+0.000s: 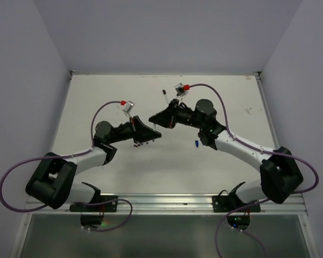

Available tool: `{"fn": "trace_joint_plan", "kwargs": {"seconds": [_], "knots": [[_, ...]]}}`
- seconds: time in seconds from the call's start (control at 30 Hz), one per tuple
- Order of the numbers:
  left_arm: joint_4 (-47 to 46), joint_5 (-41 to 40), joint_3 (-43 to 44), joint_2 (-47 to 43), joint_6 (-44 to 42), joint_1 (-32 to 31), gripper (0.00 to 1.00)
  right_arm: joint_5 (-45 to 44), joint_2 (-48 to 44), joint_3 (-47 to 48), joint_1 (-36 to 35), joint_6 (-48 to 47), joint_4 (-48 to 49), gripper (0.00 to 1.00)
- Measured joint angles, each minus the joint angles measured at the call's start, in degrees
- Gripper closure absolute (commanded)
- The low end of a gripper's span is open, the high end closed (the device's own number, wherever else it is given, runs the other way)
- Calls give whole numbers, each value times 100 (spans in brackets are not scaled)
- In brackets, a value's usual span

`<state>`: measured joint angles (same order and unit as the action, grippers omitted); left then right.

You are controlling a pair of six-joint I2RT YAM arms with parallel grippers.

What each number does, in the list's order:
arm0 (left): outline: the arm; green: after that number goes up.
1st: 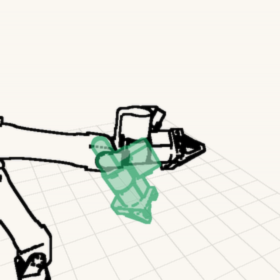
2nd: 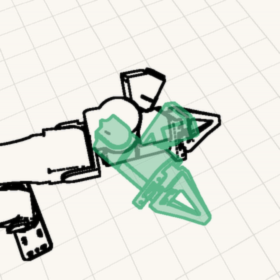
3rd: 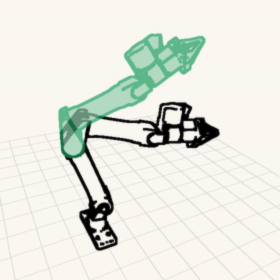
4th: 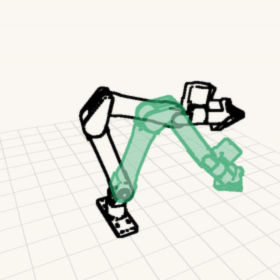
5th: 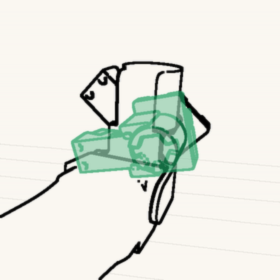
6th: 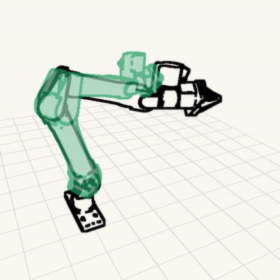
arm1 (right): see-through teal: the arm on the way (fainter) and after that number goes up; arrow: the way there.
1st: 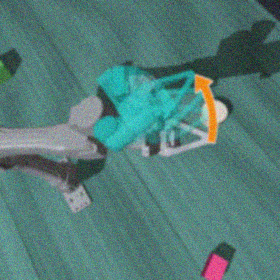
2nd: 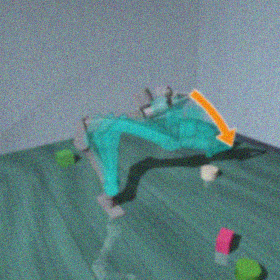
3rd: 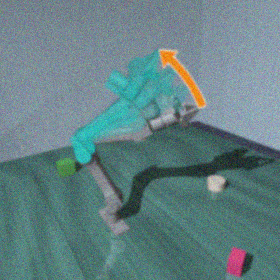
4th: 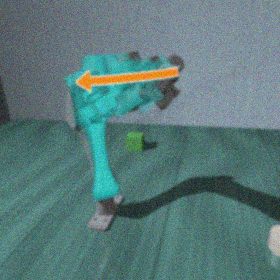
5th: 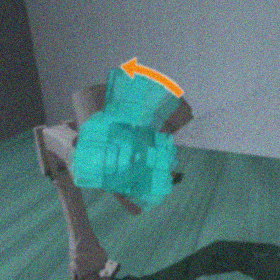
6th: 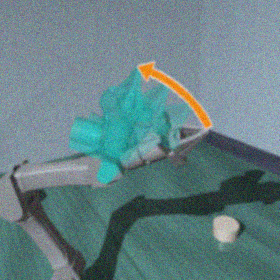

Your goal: Open the pen caps

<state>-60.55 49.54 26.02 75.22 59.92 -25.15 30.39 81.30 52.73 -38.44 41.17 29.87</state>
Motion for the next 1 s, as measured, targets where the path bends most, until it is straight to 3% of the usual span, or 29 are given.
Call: {"fn": "trace_joint_plan", "kwargs": {"seconds": [0.1, 0.2, 0.27, 0.33, 0.47, 0.53, 0.67, 0.83, 1.0], "knots": [[-872, 470, 0, 382, 994, 0, 100, 702, -9, -144, 116, 111, 444, 100], [-1252, 774, 2, 505, 1449, -11, 100, 1318, 96, -219, 219, 391, 844, 100], [-1266, 837, 2, 420, 1311, -13, 100, 1427, 70, -251, 229, 422, 938, 100], [-396, 588, 42, -9, 376, -26, 100, 1266, -42, -208, 210, 140, 643, 100], [3222, -1904, 1003, -1021, -1709, -782, 100, -2, -315, 184, 212, -505, -374, 100], [4225, -3150, 1397, -1180, -2310, -1130, 100, -828, -376, 468, 48, -756, -1014, 100], [5200, -4774, 1547, -1259, -2898, -1493, 100, -2793, 39, 1200, -546, -940, -2367, 100], [5716, -5506, 1547, -1027, -3165, -1574, 100, -4041, 748, 1884, -922, -756, -3397, 100], [5584, -4883, 1513, -944, -3259, -1447, 100, -4210, 763, 1952, -966, -734, -3644, 100]]}}
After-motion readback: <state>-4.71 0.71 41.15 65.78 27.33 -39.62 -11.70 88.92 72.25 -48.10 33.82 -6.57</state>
